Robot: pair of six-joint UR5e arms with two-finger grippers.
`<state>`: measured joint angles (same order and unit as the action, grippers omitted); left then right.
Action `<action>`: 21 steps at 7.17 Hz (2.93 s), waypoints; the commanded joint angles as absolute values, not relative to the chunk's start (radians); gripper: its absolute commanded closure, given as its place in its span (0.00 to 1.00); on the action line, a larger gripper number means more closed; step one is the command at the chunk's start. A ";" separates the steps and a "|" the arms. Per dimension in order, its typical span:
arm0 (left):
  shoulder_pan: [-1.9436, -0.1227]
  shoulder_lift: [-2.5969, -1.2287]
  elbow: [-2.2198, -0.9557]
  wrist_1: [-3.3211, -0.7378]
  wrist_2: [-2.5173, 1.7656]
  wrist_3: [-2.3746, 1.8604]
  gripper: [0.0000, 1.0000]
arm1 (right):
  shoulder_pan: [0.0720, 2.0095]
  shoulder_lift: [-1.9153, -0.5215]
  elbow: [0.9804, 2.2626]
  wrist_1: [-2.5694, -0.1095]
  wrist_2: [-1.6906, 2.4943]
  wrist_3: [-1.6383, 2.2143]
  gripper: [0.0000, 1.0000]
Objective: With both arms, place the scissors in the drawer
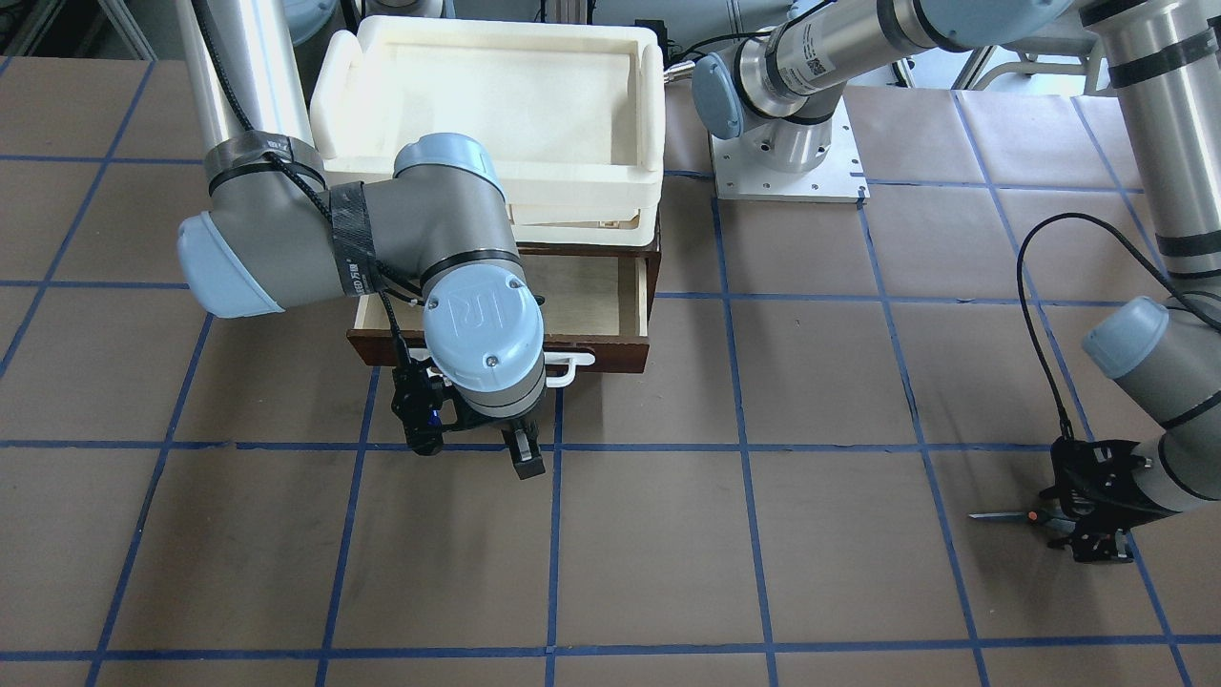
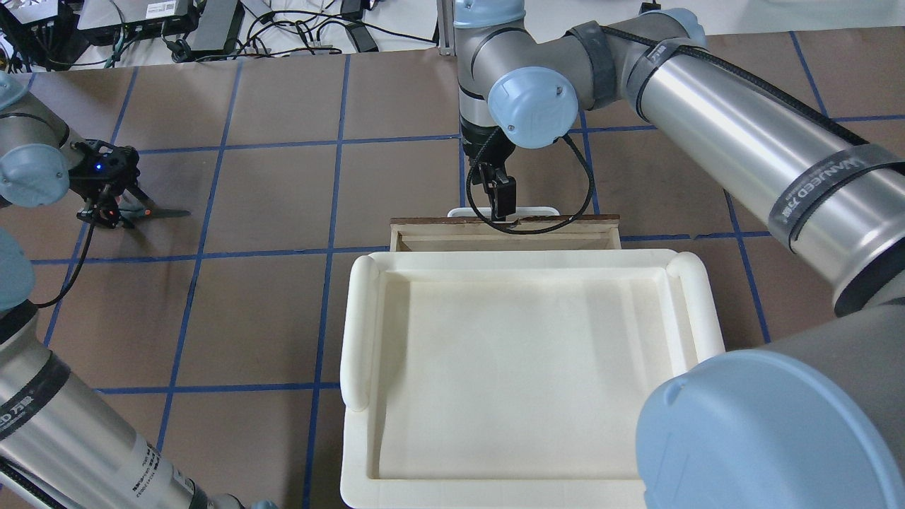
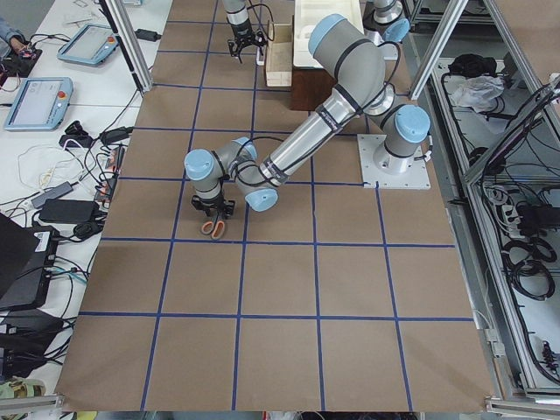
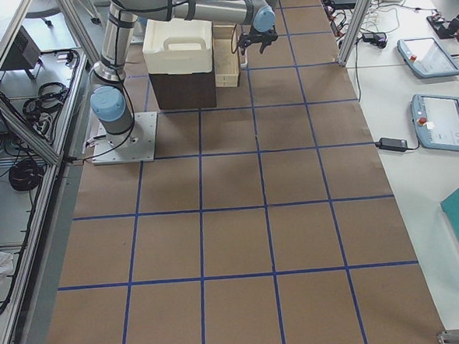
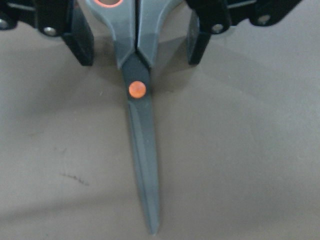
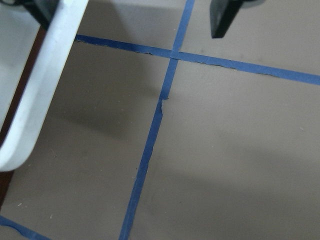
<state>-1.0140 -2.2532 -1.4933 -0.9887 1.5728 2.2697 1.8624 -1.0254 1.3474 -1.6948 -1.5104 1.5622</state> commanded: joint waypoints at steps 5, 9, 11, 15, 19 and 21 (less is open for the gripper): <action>-1.019 -2.240 -1.493 -1.000 1.572 2.267 0.79 | 1.832 -0.986 1.290 -1.695 -1.511 1.511 0.00; -1.081 -2.116 -1.493 -1.117 1.562 2.257 1.00 | 1.832 -0.962 1.259 -1.706 -1.506 1.494 0.00; -1.127 -2.022 -1.491 -1.214 1.560 2.220 1.00 | 1.829 -0.957 1.253 -1.713 -1.506 1.489 0.00; -1.213 -1.886 -1.491 -1.330 1.560 2.155 1.00 | 1.812 -0.948 1.244 -1.713 -1.496 1.467 0.00; -1.339 -1.770 -1.491 -1.466 1.563 2.060 1.00 | 1.807 -0.950 1.244 -1.712 -1.496 1.448 0.00; -1.428 -1.723 -1.493 -1.541 1.565 1.944 1.00 | 1.806 -0.985 1.244 -1.700 -1.511 1.450 0.00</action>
